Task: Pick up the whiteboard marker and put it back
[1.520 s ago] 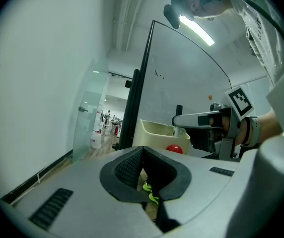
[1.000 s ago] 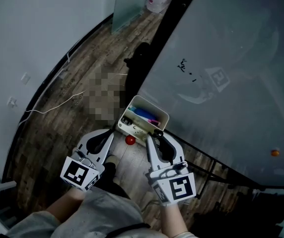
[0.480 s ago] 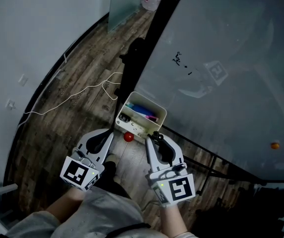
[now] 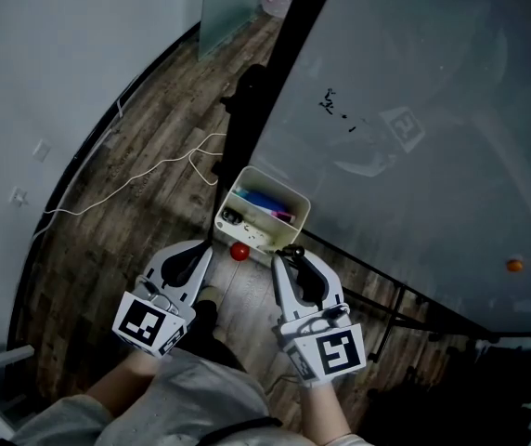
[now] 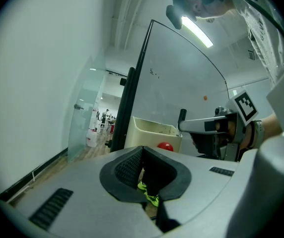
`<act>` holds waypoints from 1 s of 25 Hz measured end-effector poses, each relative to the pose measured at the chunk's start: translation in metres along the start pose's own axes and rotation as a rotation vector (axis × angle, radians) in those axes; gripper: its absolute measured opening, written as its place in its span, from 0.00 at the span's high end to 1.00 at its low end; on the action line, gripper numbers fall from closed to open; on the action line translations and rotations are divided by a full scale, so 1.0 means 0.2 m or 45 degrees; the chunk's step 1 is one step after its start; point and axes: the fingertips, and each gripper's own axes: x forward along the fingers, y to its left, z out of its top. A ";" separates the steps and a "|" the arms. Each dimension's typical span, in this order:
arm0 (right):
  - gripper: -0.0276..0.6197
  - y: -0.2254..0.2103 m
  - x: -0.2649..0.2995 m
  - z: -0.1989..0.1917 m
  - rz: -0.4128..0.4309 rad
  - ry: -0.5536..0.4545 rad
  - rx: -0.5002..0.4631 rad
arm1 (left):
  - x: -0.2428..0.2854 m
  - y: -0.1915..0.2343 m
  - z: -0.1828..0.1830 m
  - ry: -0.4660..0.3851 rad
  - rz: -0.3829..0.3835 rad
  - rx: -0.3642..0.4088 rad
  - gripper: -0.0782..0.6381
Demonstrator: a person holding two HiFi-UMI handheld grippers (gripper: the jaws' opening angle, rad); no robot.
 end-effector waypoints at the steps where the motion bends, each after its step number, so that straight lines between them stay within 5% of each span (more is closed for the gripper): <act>1: 0.83 0.00 0.00 -0.01 -0.003 0.012 0.000 | 0.00 0.00 0.00 0.000 -0.001 0.000 0.87; 25: 0.84 0.05 -0.12 -0.11 -0.047 0.080 0.043 | -0.08 -0.10 -0.04 0.008 -0.044 -0.018 0.87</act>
